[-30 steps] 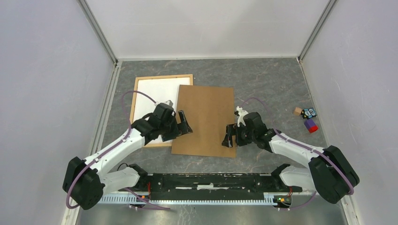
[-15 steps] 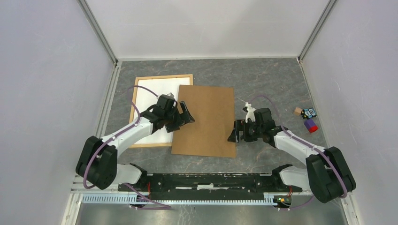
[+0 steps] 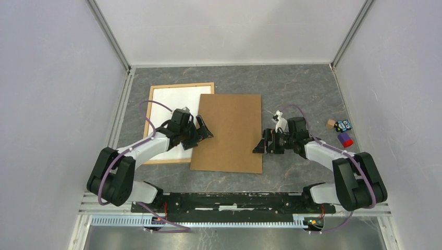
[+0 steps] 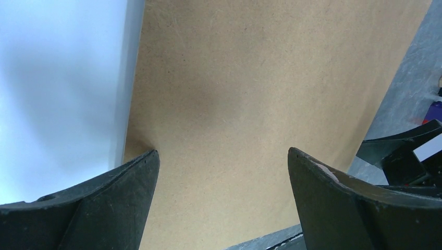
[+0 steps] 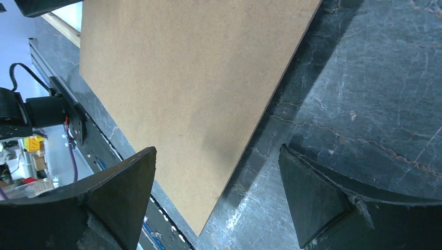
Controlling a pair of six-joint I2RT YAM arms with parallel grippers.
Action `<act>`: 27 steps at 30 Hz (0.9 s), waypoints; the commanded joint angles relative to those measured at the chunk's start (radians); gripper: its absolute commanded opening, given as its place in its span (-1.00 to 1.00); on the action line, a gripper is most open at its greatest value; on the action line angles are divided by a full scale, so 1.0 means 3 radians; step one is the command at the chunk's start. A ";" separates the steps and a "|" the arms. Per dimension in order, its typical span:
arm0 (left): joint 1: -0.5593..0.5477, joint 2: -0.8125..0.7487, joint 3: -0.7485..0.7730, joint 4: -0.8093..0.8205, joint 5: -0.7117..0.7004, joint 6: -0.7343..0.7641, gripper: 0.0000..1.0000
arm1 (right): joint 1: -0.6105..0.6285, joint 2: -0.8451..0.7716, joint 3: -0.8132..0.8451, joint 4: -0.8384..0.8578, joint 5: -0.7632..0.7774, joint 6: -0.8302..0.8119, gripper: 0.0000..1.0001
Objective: Put the photo into the frame
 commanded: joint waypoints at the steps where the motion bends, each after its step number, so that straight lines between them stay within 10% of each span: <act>1: 0.0041 0.0137 -0.0104 0.0059 -0.0037 0.0097 1.00 | -0.0064 0.0199 0.0007 -0.0057 -0.0014 -0.0070 0.88; 21: 0.0045 0.0110 -0.0166 0.0091 0.0071 0.0132 1.00 | -0.0124 0.0672 -0.0631 0.2878 -0.0504 0.1449 0.26; 27: 0.0048 0.0171 -0.0194 0.0194 0.0246 0.0103 1.00 | -0.0115 0.1071 -0.0948 0.4629 -0.0503 0.2397 0.02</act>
